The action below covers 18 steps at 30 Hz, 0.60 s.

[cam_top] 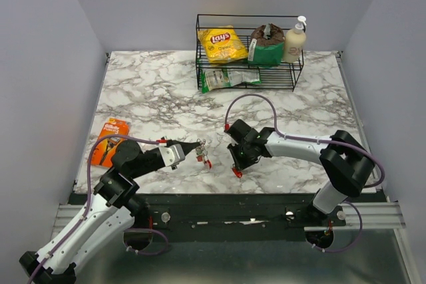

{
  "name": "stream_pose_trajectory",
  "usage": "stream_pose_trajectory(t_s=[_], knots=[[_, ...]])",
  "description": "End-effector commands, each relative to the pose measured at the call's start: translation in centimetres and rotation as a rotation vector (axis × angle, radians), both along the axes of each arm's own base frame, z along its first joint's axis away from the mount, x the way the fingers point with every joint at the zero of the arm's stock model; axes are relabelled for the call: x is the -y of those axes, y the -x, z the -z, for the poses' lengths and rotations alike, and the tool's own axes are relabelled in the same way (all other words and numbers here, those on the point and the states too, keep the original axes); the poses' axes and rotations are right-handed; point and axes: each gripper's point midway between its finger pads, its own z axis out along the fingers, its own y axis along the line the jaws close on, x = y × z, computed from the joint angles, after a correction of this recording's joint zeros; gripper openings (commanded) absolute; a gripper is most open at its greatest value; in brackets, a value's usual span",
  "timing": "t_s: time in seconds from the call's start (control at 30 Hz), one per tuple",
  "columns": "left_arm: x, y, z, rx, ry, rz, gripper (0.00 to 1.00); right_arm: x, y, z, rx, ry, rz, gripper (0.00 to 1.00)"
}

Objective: Put the keys on the keyring

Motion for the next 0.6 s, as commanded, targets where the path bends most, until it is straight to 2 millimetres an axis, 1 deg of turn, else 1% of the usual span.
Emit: stream_pose_trajectory(t_s=[0.0, 0.03, 0.07, 0.1, 0.13, 0.17, 0.2, 0.23, 0.27, 0.37, 0.4, 0.43, 0.47, 0.5, 0.53, 0.57], knots=[[-0.2, -0.1, 0.0, 0.012, 0.006, -0.016, 0.0, 0.6, -0.1, 1.4, 0.019, 0.059, -0.026, 0.16], [-0.2, -0.1, -0.1, 0.014, 0.007, -0.015, 0.0, 0.4, -0.4, 1.0, 0.034, 0.047, -0.032, 0.13], [-0.2, -0.1, 0.0, 0.011, 0.007, -0.016, 0.0, -0.1, -0.6, 0.6, 0.052, 0.026, -0.064, 0.08], [-0.2, -0.1, -0.1, 0.012, 0.008, -0.015, 0.0, -0.3, -0.9, 0.1, 0.071, 0.01, -0.065, 0.06], [-0.2, -0.1, 0.0, 0.012, 0.006, -0.015, 0.0, -0.7, -1.3, -0.9, 0.101, -0.017, -0.07, 0.04], [-0.2, -0.1, 0.0, 0.011, 0.007, -0.018, 0.0, -1.0, -1.4, -1.4, 0.116, -0.04, -0.099, 0.01], [-0.2, -0.1, 0.0, 0.012, 0.006, -0.016, 0.0, -1.6, -1.7, -2.1, 0.139, -0.071, -0.11, 0.01], [-0.2, -0.1, 0.0, 0.012, 0.006, -0.018, 0.0, -1.9, -1.9, -3.4, 0.171, -0.107, -0.113, 0.01], [-0.2, -0.1, 0.0, 0.011, 0.007, -0.018, 0.0, -2.3, -2.0, -4.0, 0.188, -0.134, -0.125, 0.01], [-0.2, -0.1, -0.1, 0.011, 0.008, -0.018, 0.0, -2.9, -2.0, -5.7, 0.227, -0.201, -0.149, 0.01], [-0.2, -0.2, -0.1, 0.008, 0.01, -0.02, 0.0, -3.0, -1.9, -5.8, 0.232, -0.213, -0.163, 0.02], [-0.2, -0.1, -0.1, 0.008, 0.01, -0.016, 0.0, -3.1, -1.7, -5.9, 0.233, -0.224, -0.172, 0.05], [-0.2, -0.2, -0.1, 0.009, 0.009, -0.018, 0.0, -3.3, -1.7, -6.2, 0.244, -0.237, -0.193, 0.23], [-0.2, -0.1, -0.1, 0.012, 0.009, -0.018, 0.0, -3.5, -1.9, -6.3, 0.258, -0.25, -0.204, 0.31], [-0.3, -0.2, -0.1, 0.013, 0.009, -0.019, 0.0, -3.3, -1.7, -6.0, 0.257, -0.244, -0.213, 0.38], [-0.3, -0.1, -0.1, 0.012, 0.009, -0.02, 0.0, -3.2, -1.8, -5.8, 0.267, -0.233, -0.236, 0.47]])
